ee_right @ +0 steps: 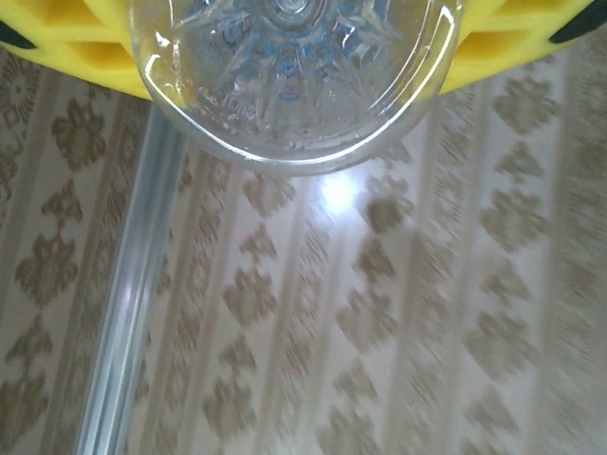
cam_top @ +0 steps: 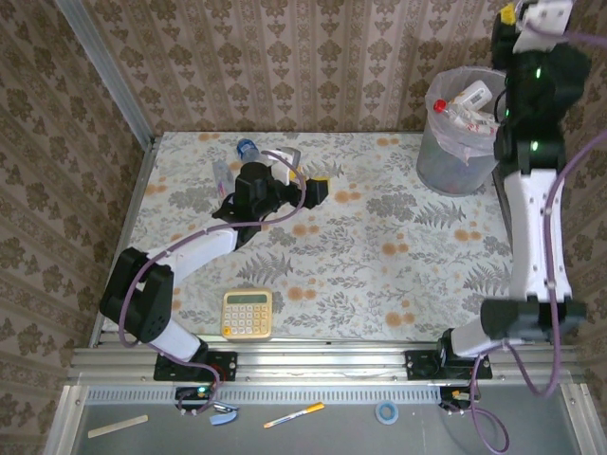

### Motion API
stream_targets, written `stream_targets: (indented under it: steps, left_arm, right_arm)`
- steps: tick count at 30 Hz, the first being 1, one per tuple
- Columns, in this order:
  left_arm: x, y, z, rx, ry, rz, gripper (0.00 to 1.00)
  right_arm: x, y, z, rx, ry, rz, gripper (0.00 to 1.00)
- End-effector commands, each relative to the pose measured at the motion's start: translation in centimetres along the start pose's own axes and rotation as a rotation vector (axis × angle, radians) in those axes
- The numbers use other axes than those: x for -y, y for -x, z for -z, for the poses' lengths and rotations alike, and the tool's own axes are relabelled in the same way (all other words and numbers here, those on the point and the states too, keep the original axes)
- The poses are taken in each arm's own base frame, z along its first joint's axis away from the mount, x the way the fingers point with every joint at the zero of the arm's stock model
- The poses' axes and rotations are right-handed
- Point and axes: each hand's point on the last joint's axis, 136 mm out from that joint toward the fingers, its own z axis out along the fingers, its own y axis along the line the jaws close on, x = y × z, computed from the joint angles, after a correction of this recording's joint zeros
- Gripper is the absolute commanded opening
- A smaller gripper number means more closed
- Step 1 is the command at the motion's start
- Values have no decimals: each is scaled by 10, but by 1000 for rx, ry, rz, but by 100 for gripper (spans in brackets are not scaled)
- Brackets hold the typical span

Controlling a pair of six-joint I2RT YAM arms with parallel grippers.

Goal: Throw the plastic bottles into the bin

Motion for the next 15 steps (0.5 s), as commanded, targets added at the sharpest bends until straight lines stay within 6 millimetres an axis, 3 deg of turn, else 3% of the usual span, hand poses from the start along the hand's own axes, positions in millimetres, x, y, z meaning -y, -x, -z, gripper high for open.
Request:
stream_targets:
  steps: [1, 2, 6, 15]
  left_arm:
    - [-8, -2, 6, -7, 31, 34, 100]
    - [-11, -5, 8, -19, 39, 38, 100]
    - [-17, -15, 15, -60, 72, 52, 100]
    - [-31, -22, 37, -92, 170, 68, 100]
  right_arm:
    - [-1, -134, -12, -510, -36, 18, 79]
    - [-3, -146, -16, -545, -21, 32, 87]
    - [-5, -167, -20, -604, -25, 45, 98]
    - [-2, -150, -2, -564, 1, 12, 100]
